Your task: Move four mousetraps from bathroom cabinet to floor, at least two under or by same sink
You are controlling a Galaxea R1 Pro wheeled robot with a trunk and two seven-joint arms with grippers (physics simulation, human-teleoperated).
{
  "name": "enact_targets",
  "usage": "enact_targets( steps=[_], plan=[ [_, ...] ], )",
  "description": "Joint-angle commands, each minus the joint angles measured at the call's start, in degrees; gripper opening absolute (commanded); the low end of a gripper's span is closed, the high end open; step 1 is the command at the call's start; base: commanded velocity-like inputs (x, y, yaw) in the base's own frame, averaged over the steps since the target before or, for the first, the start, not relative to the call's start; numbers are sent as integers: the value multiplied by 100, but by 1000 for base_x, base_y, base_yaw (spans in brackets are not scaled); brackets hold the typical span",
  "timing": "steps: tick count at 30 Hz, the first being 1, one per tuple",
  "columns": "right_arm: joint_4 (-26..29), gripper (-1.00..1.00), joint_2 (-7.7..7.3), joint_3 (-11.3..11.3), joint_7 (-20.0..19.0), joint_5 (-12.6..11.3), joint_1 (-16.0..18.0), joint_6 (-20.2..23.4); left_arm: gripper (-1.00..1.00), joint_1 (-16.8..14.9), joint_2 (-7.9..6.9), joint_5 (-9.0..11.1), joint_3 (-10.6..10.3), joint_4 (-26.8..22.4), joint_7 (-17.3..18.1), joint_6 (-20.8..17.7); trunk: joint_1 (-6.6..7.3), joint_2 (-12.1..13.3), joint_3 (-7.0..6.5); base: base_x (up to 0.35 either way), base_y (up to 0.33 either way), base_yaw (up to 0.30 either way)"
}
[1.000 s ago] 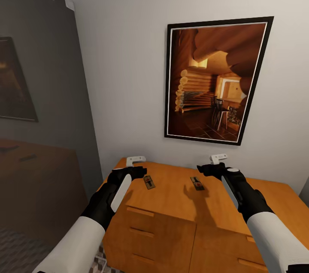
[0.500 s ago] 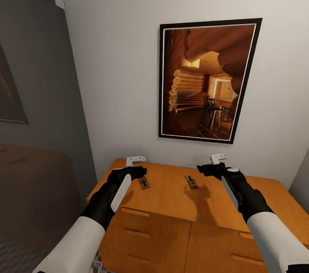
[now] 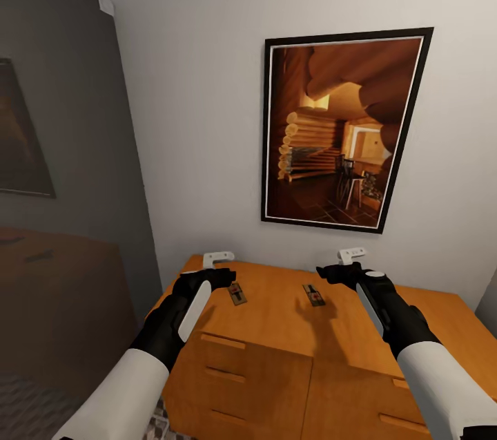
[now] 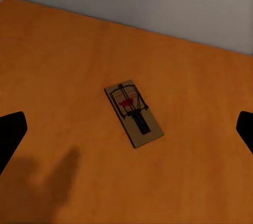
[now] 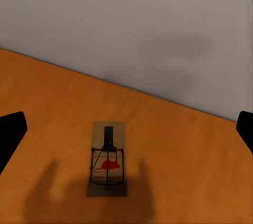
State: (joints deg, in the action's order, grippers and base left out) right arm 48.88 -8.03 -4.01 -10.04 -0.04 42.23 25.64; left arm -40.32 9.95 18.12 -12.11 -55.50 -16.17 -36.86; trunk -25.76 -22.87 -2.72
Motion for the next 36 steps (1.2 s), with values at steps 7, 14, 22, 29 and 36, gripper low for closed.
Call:
enact_targets(
  steps=[7, 14, 22, 29, 36],
  plan=[
    [7, 100, -5, -12, 36, 4, 2, 28, 100, 2, -2, 60, -11, -5, -53, -14, -2, -5, 28, 0, 0, 137],
    [7, 100, -5, -12, 25, 4, 0, 28, 100, 2, -2, 60, -11, -5, -53, -14, -2, -5, 45, 0, 0, 115],
    [7, 100, -5, -12, 18, 4, 2, 28, 100, 0, 4, 60, -11, -5, -53, -14, -2, -5, 49, 0, 0, 18],
    [7, 100, -5, -5, 16, 4, 3, 28, 100, 1, 5, 58, -19, -5, -53, -14, -2, -5, 49, 0, 0, 2],
    [7, 100, -5, -4, 11, 4, 2, 28, 100, 0, 5, 53, -27, -5, -59, 5, -2, -5, 49, 0, -4, 0]
  ],
)
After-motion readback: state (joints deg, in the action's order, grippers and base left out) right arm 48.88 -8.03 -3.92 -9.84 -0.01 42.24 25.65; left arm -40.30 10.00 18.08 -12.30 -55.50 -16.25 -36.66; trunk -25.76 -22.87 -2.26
